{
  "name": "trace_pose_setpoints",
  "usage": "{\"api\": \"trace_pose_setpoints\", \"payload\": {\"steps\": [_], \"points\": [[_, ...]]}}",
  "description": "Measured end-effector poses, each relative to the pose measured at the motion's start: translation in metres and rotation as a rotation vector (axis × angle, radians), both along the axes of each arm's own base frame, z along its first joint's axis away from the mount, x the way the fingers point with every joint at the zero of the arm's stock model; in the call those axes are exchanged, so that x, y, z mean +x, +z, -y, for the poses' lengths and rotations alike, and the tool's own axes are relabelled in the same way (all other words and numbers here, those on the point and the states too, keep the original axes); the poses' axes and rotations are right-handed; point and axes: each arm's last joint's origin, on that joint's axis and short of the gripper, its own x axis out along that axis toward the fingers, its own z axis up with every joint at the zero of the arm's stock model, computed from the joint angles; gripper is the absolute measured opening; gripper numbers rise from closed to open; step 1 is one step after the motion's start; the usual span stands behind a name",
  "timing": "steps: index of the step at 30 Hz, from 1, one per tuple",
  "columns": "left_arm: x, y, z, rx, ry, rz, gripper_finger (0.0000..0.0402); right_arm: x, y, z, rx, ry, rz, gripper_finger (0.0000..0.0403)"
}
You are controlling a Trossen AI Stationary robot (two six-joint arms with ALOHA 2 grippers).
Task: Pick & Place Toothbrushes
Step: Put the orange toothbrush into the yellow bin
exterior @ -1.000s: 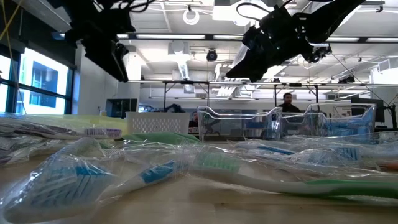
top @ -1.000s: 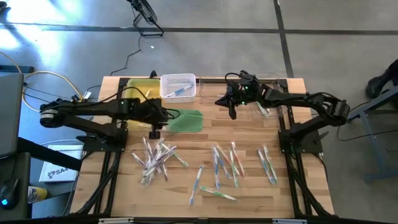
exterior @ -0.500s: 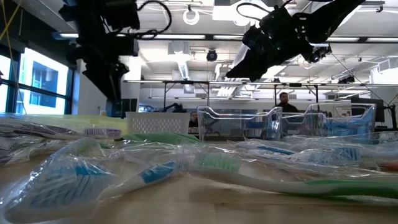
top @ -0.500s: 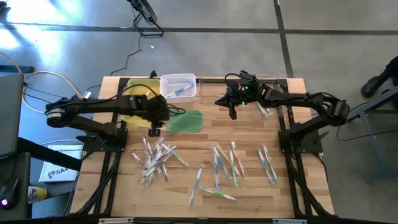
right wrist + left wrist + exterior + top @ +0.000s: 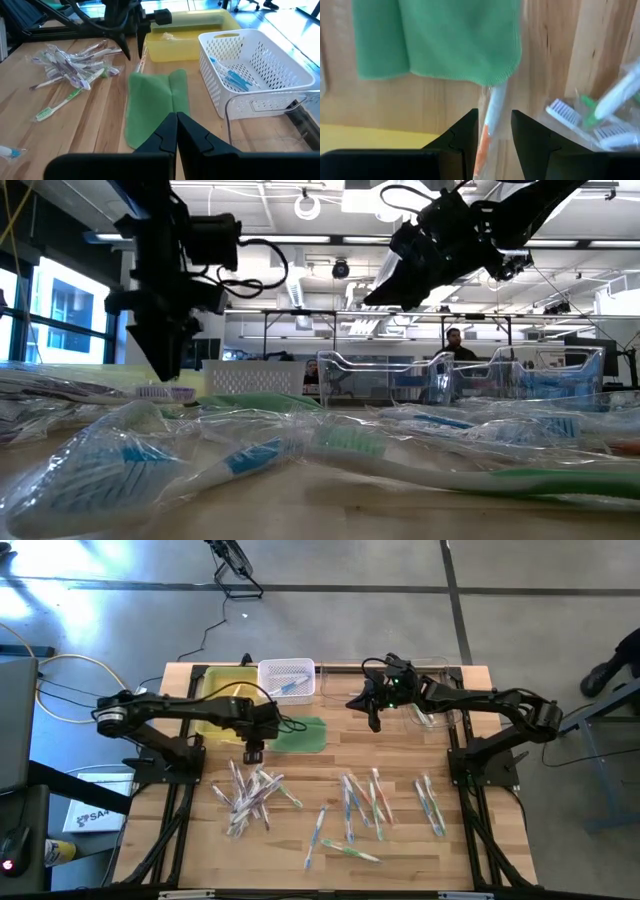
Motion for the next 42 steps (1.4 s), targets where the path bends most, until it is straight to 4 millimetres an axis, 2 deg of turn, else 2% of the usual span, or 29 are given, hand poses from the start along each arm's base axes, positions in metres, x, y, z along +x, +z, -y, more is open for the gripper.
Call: {"api": "trace_pose_setpoints", "payload": {"steps": [14, 27, 36, 42], "points": [[0.012, -0.021, -0.003, 0.000, -0.023, -0.050, 0.0188, -0.001, -0.002, 0.000, 0.011, 0.000, -0.016, 0.0002], [0.019, -0.042, -0.005, -0.026, -0.024, -0.128, 0.0186, -0.001, -0.002, 0.000, 0.012, -0.001, -0.018, 0.0002], [0.020, -0.045, -0.005, -0.043, -0.016, -0.133, 0.0185, -0.001, -0.002, -0.001, 0.012, -0.001, -0.019, 0.0002], [0.020, -0.046, -0.005, -0.068, 0.008, -0.125, 0.0148, -0.001, -0.002, 0.000, 0.012, -0.001, -0.018, 0.0002]]}}
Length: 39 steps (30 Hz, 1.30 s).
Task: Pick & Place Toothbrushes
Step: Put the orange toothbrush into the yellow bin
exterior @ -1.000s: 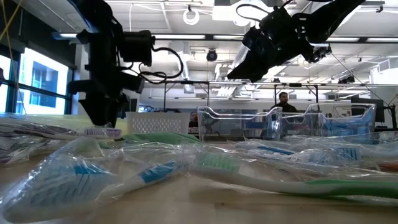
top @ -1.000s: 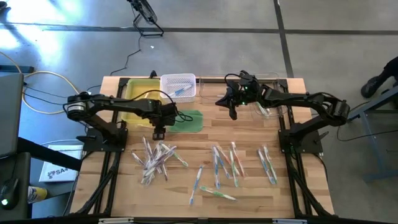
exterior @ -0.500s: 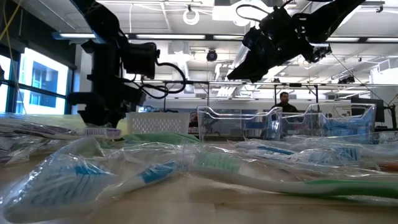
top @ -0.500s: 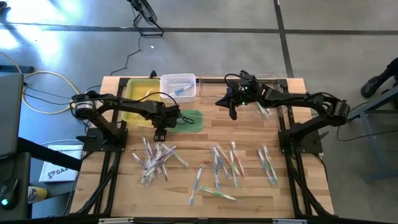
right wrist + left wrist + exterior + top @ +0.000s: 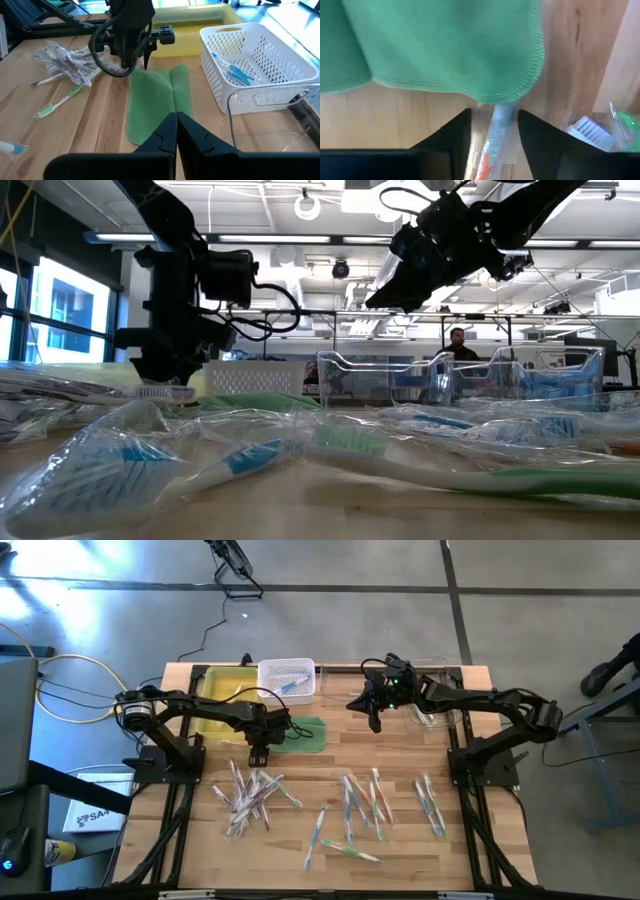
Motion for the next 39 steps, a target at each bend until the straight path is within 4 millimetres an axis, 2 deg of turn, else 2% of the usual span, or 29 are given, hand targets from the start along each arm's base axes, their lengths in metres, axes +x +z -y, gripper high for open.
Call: {"api": "trace_pose_setpoints", "payload": {"steps": [15, 22, 29, 35, 39], "points": [[0.001, 0.000, 0.003, -0.133, 0.113, 0.028, 0.0014, 0.000, 0.000, 0.000, -0.007, 0.003, 0.000, 0.0002], [0.000, 0.001, 0.006, -0.197, 0.123, 0.036, 0.0022, 0.000, 0.000, 0.000, -0.008, 0.003, -0.001, 0.0002], [0.000, 0.005, 0.009, -0.292, 0.110, 0.068, 0.0011, 0.000, 0.000, 0.000, -0.026, 0.012, -0.002, 0.0002], [0.000, 0.008, 0.008, -0.258, 0.112, 0.057, 0.0025, 0.000, 0.000, 0.000, -0.030, 0.013, -0.003, 0.0002], [0.003, 0.020, 0.005, -0.191, 0.088, 0.029, 0.0020, 0.000, -0.001, 0.000, -0.026, 0.014, -0.010, 0.0002]]}}
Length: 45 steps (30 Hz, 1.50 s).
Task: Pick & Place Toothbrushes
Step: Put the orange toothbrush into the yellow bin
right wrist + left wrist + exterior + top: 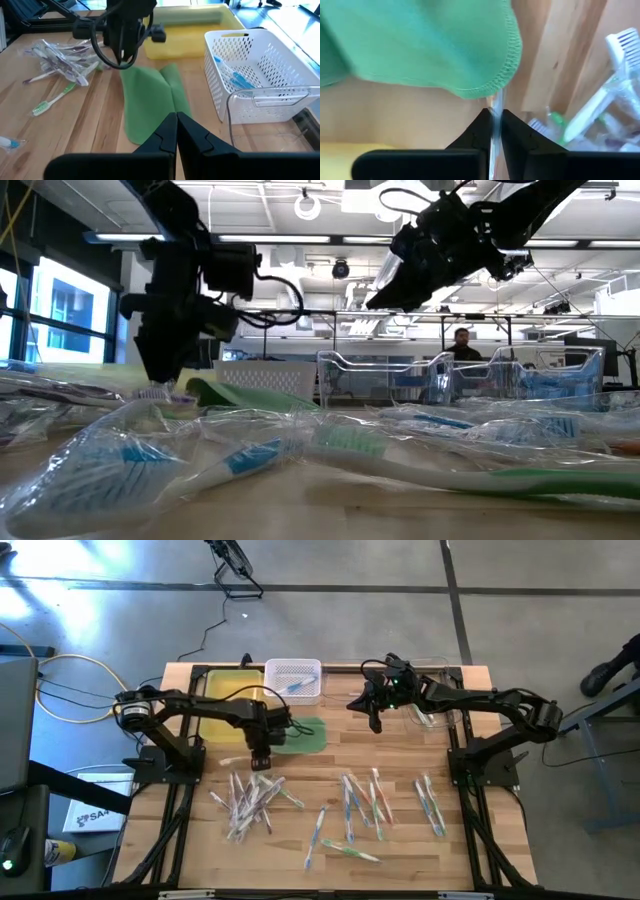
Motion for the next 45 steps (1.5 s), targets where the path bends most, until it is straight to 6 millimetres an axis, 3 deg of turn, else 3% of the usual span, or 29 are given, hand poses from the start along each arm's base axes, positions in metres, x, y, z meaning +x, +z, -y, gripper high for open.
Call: {"api": "trace_pose_setpoints", "payload": {"steps": [7, 15, 26, 31, 36, 45], "points": [[0.011, 0.039, -0.007, 0.138, -0.033, -0.051, 0.0017, -0.001, -0.002, -0.001, 0.013, 0.000, -0.023, 0.0002], [0.029, 0.100, -0.013, 0.211, -0.089, 0.050, 0.0016, -0.001, -0.003, -0.001, 0.019, 0.000, -0.033, 0.0002], [0.025, 0.177, -0.014, 0.285, -0.047, 0.107, 0.0016, -0.003, -0.006, -0.002, 0.035, 0.000, -0.061, 0.0002], [0.020, 0.187, -0.024, 0.364, -0.022, 0.091, 0.0016, -0.004, -0.007, -0.002, 0.045, 0.000, -0.079, 0.0002], [0.006, 0.188, -0.049, 0.385, 0.037, 0.071, 0.0016, -0.004, -0.008, -0.002, 0.047, 0.001, -0.082, 0.0002], [-0.037, 0.180, -0.098, 0.419, 0.211, 0.062, 0.0015, -0.005, -0.009, -0.003, 0.056, 0.000, -0.098, 0.0002]]}}
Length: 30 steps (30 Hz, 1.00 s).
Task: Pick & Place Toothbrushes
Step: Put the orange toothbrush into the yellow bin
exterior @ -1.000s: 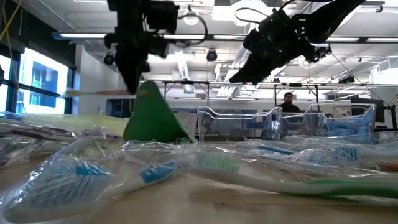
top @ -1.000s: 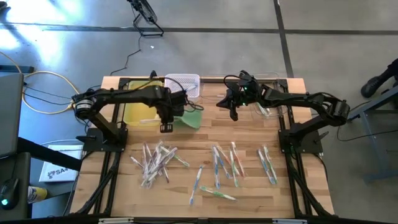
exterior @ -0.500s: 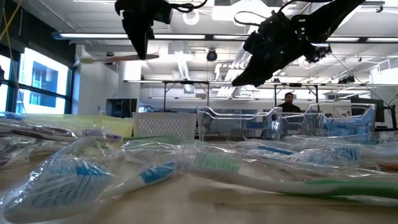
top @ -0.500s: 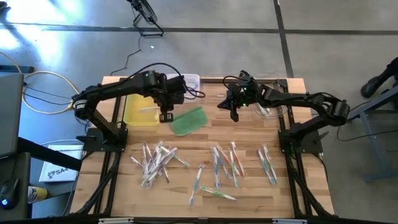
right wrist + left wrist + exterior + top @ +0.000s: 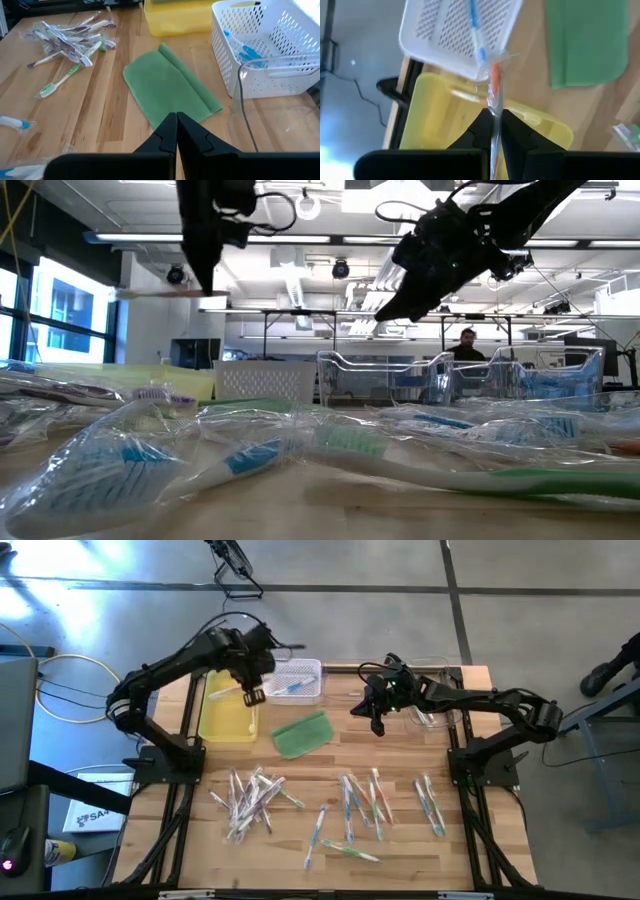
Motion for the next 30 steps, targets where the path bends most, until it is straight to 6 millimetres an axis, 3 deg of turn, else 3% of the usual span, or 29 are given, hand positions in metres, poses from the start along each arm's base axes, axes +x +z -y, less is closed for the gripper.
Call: {"api": "trace_pose_setpoints", "payload": {"steps": [5, 11, 19, 23, 30], "points": [[-0.020, -0.011, -0.031, -0.023, 0.070, 0.177, 0.0015, -0.001, -0.002, -0.001, 0.009, 0.002, -0.020, 0.0002], [-0.045, -0.038, -0.071, 0.026, 0.321, 0.260, 0.0016, -0.001, -0.002, -0.001, 0.017, -0.001, -0.023, 0.0002], [-0.061, -0.091, -0.073, -0.074, 0.486, 0.236, 0.0016, -0.001, -0.002, 0.000, 0.026, -0.019, -0.023, 0.0002], [-0.063, -0.104, -0.072, -0.070, 0.493, 0.236, 0.0016, 0.001, 0.002, 0.002, 0.036, -0.086, 0.008, 0.0002], [-0.071, -0.110, -0.074, -0.050, 0.537, 0.185, 0.0017, 0.002, 0.004, 0.003, 0.064, -0.133, 0.030, 0.0002]]}}
